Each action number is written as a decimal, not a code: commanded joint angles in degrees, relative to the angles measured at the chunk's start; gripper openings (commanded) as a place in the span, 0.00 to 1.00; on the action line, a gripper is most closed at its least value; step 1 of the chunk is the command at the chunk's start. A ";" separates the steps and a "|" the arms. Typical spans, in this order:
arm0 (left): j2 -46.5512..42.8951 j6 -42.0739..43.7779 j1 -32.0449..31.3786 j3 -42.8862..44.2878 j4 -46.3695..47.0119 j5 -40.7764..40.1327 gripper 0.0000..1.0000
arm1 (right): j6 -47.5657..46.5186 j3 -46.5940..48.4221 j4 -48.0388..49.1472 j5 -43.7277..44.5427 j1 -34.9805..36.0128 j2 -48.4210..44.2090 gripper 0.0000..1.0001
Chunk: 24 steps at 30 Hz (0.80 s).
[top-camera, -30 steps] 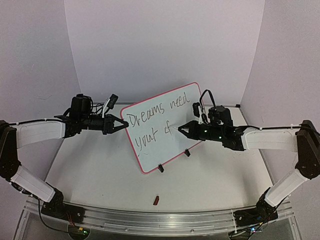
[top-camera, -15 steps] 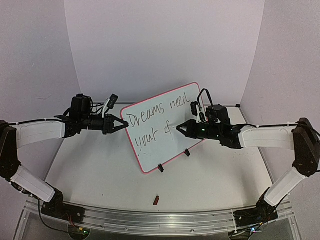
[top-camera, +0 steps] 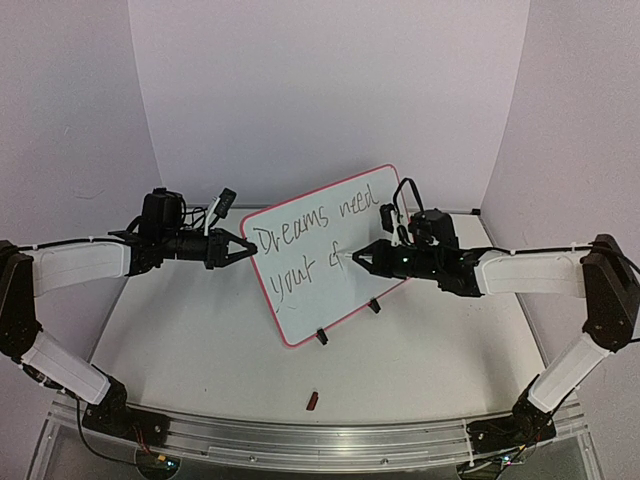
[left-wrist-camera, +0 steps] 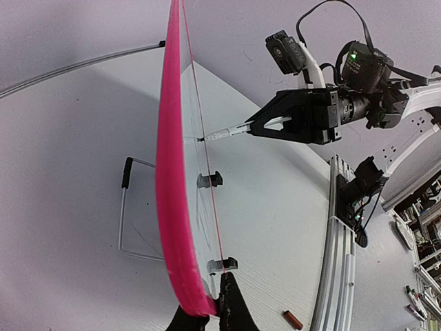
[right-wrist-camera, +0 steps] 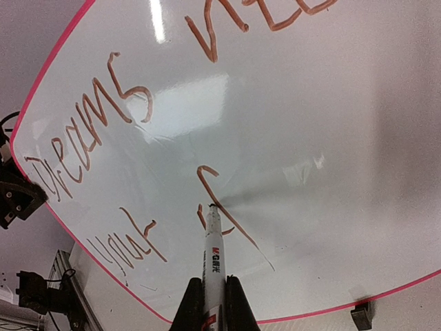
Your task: Write a sentence on the whiteboard
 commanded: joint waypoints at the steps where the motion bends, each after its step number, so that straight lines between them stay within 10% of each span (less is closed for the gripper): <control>1: 1.38 7.58 -1.39 0.42 -4.18 -2.24 0.00 | -0.84 2.13 0.38 1.46 0.11 1.06 0.00; 24: 1.06 7.61 -1.43 0.30 -4.27 -2.30 0.00 | -1.03 -1.55 -0.12 6.24 0.09 -6.87 0.00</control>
